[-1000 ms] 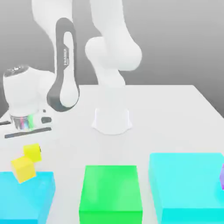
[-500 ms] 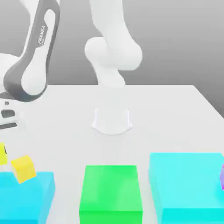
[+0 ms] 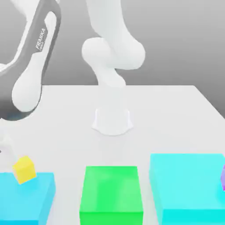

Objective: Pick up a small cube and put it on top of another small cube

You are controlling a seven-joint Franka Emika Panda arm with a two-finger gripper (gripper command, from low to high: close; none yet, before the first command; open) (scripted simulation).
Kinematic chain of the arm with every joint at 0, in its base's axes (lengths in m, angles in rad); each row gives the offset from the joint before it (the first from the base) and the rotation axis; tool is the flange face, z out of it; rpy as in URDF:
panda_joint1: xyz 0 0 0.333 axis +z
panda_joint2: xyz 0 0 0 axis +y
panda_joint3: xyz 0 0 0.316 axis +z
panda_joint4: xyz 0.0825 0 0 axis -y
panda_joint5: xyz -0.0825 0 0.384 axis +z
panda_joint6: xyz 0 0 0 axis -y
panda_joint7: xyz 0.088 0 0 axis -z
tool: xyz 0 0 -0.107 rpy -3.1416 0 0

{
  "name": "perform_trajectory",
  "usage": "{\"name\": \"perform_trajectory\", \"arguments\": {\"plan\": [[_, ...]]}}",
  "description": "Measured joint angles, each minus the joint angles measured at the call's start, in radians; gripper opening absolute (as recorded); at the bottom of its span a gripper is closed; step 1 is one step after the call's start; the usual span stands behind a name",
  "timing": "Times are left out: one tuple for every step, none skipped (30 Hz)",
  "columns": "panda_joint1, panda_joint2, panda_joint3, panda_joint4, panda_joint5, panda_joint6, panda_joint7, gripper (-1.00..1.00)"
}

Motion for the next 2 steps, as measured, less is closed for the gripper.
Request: {"name": "perform_trajectory", "arguments": {"plan": [[0.000,0.000,0.000,0.000,0.000,0.000,0.000,1.00],[0.000,0.000,0.000,0.000,0.000,0.000,0.000,1.00]]}}
